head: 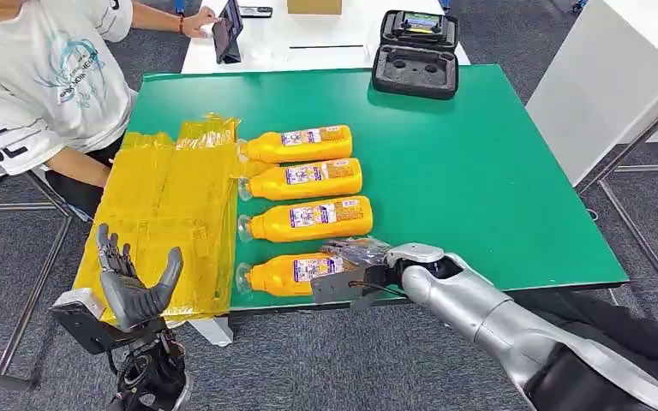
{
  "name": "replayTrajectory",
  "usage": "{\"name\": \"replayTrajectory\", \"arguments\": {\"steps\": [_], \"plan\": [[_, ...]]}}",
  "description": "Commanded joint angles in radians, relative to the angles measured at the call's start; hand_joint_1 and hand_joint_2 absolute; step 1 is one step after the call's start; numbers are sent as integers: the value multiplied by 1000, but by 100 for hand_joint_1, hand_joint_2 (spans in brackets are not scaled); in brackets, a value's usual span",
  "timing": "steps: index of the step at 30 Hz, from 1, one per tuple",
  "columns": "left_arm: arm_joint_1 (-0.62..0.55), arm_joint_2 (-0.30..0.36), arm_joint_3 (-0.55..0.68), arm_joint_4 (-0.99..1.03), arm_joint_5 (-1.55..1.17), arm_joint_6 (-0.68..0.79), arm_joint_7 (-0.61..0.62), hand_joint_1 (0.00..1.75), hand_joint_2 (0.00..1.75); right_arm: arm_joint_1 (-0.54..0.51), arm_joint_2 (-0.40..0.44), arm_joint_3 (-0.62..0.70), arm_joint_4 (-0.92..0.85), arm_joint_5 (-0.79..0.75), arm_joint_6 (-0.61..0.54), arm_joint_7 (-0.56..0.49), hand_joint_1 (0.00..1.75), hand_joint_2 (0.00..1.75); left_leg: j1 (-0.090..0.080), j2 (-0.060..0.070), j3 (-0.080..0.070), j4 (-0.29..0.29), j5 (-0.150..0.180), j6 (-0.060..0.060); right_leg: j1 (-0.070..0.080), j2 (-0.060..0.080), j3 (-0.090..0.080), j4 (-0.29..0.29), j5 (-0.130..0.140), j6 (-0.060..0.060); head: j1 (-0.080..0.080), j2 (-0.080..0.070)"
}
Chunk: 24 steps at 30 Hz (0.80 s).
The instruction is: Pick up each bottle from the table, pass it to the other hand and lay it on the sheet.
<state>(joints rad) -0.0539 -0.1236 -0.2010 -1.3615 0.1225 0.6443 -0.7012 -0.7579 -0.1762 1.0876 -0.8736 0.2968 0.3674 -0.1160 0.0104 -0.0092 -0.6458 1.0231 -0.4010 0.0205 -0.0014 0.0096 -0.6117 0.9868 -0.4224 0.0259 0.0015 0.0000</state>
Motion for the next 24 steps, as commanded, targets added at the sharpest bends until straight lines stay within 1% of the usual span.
{"name": "replayTrajectory", "arguments": {"steps": [1,2,3,4,5,6,7,8,9,10,12,13,14,15,17,18,19,21,22,24], "plan": [[0,-9,22,34,-1,0,3,0,175,-22,27,68,110,37,-24,9,0,175,0,1,5,-2,-2,0,0,-1,5,-2,-1,0,0,0],[-1,-10,22,40,4,-5,3,0,175,-20,28,67,116,42,-31,13,2,175,0,1,4,-1,-1,0,0,0,4,-1,-1,0,0,0],[-1,-10,22,40,4,-5,3,0,175,-20,28,67,116,42,-31,13,2,175,0,1,7,-2,-2,0,0,-1,7,-2,-2,0,0,0],[-1,-10,22,40,4,-5,3,0,175,-20,28,67,116,42,-31,13,2,175,0,1,5,-1,-1,0,0,0,5,-1,-1,0,0,0],[-1,-12,24,41,4,-3,3,0,175,-24,30,69,127,54,-42,13,54,175,0,1,7,-2,-2,-1,0,-1,7,-2,-2,0,0,0],[-1,-12,24,41,4,-3,3,0,175,-24,30,69,127,54,-42,13,119,175,0,0,6,-2,-2,0,0,-1,6,-2,-2,0,0,0],[-4,-13,28,47,11,-3,3,0,175,-29,28,71,137,64,-45,10,141,175,0,0,3,-1,-1,0,0,-1,4,-1,-1,0,0,0],[-4,-13,28,47,11,-3,3,0,175,-29,28,71,137,64,-45,10,141,175,0,0,6,-2,-2,0,0,-1,6,-2,-2,0,0,0],[-4,-13,28,47,11,-3,3,0,175,-29,28,71,137,64,-45,10,141,175,0,0,4,-1,-1,0,0,-1,4,-1,-1,0,0,0],[-4,-13,28,47,11,-3,3,0,175,-29,28,71,137,64,-45,10,141,175,0,0,7,-2,-2,-1,0,-1,7,-2,-2,0,0,0],[-2,-13,34,45,14,-1,3,0,175,-32,32,70,151,72,-44,-2,168,175,0,0,7,-2,-2,-1,0,-1,7,-2,-2,0,0,0],[3,-13,36,40,14,0,3,0,175,-36,38,72,162,81,-49,-1,175,175,0,1,6,-2,-2,-1,0,0,6,-2,-1,0,0,0],[6,-14,40,38,16,-1,3,0,175,-43,45,74,171,84,-43,-8,175,175,0,1,4,-1,-1,0,0,0,4,-1,-1,0,0,0],[9,-15,43,35,18,-3,3,0,175,-52,54,76,185,91,-45,-9,175,175,0,1,7,-2,-2,-1,0,0,7,-2,-2,0,0,0],[9,-17,45,33,17,-9,3,0,175,-70,65,75,202,89,-30,-18,175,175,-1,2,7,-1,-2,-1,0,1,6,-1,-1,0,0,0],[9,-17,45,33,17,-9,3,0,175,-70,65,75,202,89,-30,-18,175,175,0,1,4,-1,-1,0,0,1,3,-1,-1,0,0,0],[9,-17,45,33,17,-9,3,0,175,-70,65,75,202,89,-30,-18,175,175,-1,3,7,-1,-2,-1,0,1,6,-1,-2,0,0,0],[9,-17,45,33,17,-9,3,0,175,-70,65,75,202,89,-30,-18,175,175,0,1,3,-1,-1,0,0,0,3,-1,0,0,0,0],[9,-17,45,33,17,-9,3,0,175,-70,65,75,202,89,-30,-18,175,175,0,1,8,-2,-2,-1,0,0,7,-1,-2,0,0,0],[7,-17,43,30,9,-4,3,0,175,-70,67,72,207,90,-40,-19,175,175,0,1,6,-1,-2,-1,0,0,6,-1,-2,0,0,0]]}}
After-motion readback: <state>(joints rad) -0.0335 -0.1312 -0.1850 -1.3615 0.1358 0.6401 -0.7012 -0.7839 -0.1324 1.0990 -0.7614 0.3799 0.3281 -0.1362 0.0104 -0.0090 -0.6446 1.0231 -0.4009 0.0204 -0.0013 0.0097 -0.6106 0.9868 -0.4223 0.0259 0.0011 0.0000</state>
